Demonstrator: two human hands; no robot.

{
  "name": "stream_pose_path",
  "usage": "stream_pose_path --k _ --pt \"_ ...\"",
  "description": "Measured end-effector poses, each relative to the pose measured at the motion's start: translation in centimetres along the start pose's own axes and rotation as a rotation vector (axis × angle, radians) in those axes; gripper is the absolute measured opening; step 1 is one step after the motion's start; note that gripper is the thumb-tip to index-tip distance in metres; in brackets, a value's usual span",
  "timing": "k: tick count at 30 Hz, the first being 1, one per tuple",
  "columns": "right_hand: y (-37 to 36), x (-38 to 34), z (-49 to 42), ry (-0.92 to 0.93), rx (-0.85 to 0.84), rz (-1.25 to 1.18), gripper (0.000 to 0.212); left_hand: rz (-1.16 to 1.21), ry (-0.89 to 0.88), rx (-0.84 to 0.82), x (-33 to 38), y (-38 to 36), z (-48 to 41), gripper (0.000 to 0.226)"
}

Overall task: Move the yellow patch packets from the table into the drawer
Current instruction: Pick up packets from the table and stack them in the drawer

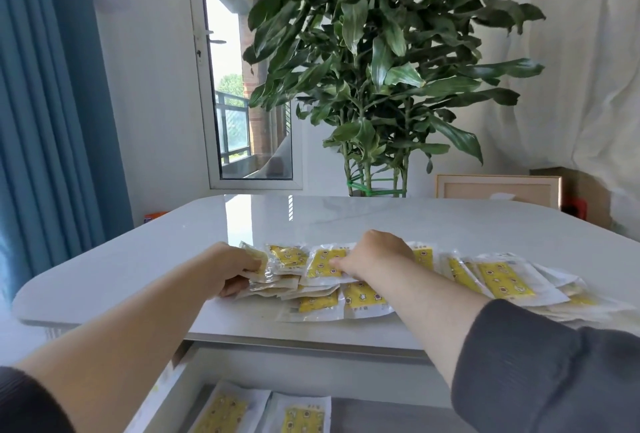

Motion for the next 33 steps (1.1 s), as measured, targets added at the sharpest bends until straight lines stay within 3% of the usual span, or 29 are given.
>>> stream_pose_path --k 3,8,11,16,21,27,33 --pt "-0.2 0.2 -0.5 -0.053 -0.035 -0.025 0.046 0.092 0.000 -0.026 0.2 0.4 0.7 0.007" --pt "-0.1 1.2 -1.9 -0.165 -0.066 -0.126 0.017 0.118 -0.026 -0.001 0.9 2.1 1.3 0.008" --pt "-0.8 2.1 -3.0 -0.154 -0.163 -0.435 0.005 0.109 -0.020 0.006 0.9 3.2 1.7 0.007" --pt "0.1 3.5 -2.0 -0.272 -0.232 -0.864 0.014 0.143 -0.006 0.054 -0.2 5.3 2.6 0.013" --pt "1.4 4.4 1.1 -0.161 -0.288 -0.921 0.023 0.243 -0.048 0.042 -1.2 6.5 5.5 0.019" --pt "2.6 5.7 6.0 -0.059 -0.421 -1.203 0.018 0.395 -0.079 -0.125 -2.5 6.1 11.0 0.018" --pt "0.7 7.2 11.4 -0.121 -0.625 -1.218 0.022 0.447 0.077 -0.204 -6.6 4.4 13.8 0.015"
Point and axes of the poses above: each hand's wrist, its own z-axis away from the middle knuckle, its own y-axis out of the back of the hand, x = y × z, the point moved 6 cm from there along -z, towards the middle knuckle, and after that the axes turned 5 degrees about -y, right-handed, at the moved point
